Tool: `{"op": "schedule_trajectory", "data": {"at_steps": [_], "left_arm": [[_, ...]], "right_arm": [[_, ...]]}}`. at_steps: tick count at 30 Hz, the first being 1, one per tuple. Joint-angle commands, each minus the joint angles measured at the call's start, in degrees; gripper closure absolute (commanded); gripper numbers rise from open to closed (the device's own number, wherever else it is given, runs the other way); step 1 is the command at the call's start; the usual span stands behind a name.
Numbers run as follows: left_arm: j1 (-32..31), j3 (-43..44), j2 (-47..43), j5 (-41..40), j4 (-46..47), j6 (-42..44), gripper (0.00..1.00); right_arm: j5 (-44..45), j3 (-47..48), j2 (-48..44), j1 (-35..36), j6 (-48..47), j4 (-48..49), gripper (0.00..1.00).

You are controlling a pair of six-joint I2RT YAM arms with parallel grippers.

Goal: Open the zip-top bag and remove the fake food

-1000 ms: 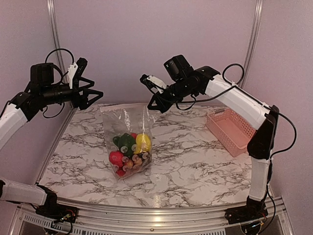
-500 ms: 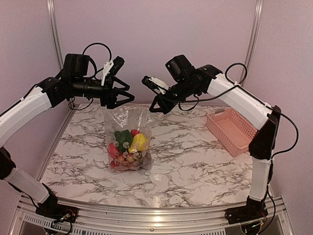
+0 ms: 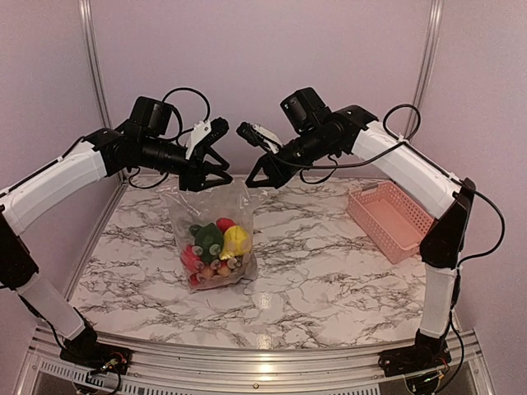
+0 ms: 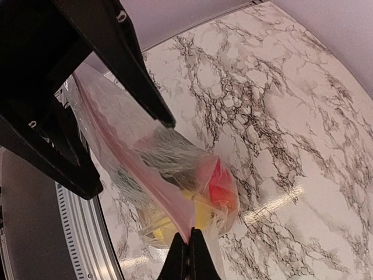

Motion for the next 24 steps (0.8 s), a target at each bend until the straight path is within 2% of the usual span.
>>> {"op": "schedule_trajectory", "data": {"at_steps": [1, 4, 7, 8, 10, 11, 12, 13, 15, 19, 21, 24], "left_arm": [[-1.9, 1.7, 1.5, -1.7, -5.1, 5.4, 0.58], [-3.7, 2.3, 2.9, -5.7, -7.1, 7.1, 0.68], [-4.5, 2.4, 3.5, -9.1, -7.6, 7.8, 0.93], [-4.5, 2.1, 3.2, -9.4, -7.1, 7.7, 0.98], [-4.4, -0.2, 1.7, -9.1, -3.8, 6.8, 1.00], [-4.0, -1.8, 0.7, -7.3, -1.7, 6.1, 1.00], [-3.5, -3.7, -0.3, -5.2, 1.2, 4.3, 1.00], [-2.8, -5.5, -1.9, -2.7, 4.4, 2.0, 1.00], [-1.6, -10.2, -3.8, 1.9, 11.5, -3.9, 1.00], [-0.9, -17.4, -6.5, 7.8, 23.3, -11.9, 1.00], [-0.8, -20.9, -7.9, 9.9, 30.1, -16.8, 1.00], [-0.8, -26.4, -9.6, 11.5, 38.6, -22.9, 1.00]], "right_arm": [[-3.1, 4.1, -1.1, 0.4, 1.1, -0.6, 1.00], [-3.8, 5.1, -0.6, 0.4, 1.1, -1.3, 1.00], [-4.5, 5.2, -0.9, 0.4, 1.1, -0.8, 1.00], [-5.1, 5.3, -1.0, 0.4, 1.2, -0.2, 1.00], [-5.4, 4.7, -1.9, 0.2, 1.6, 1.3, 1.00], [-5.1, 3.7, -2.8, 0.0, 2.0, 2.5, 0.96], [-4.8, 2.3, -4.3, -0.3, 2.2, 3.8, 0.77], [-4.2, 0.5, -6.0, -0.7, 2.5, 5.6, 0.66], [-2.6, -6.8, -11.9, -1.4, 3.6, 11.8, 0.54], [-1.6, -31.8, -27.1, -2.8, 7.9, 34.3, 0.26], [-1.7, -41.0, -33.0, -3.6, 9.9, 42.9, 0.21], [-2.7, -49.1, -38.5, -4.1, 9.3, 48.6, 0.20]]}}
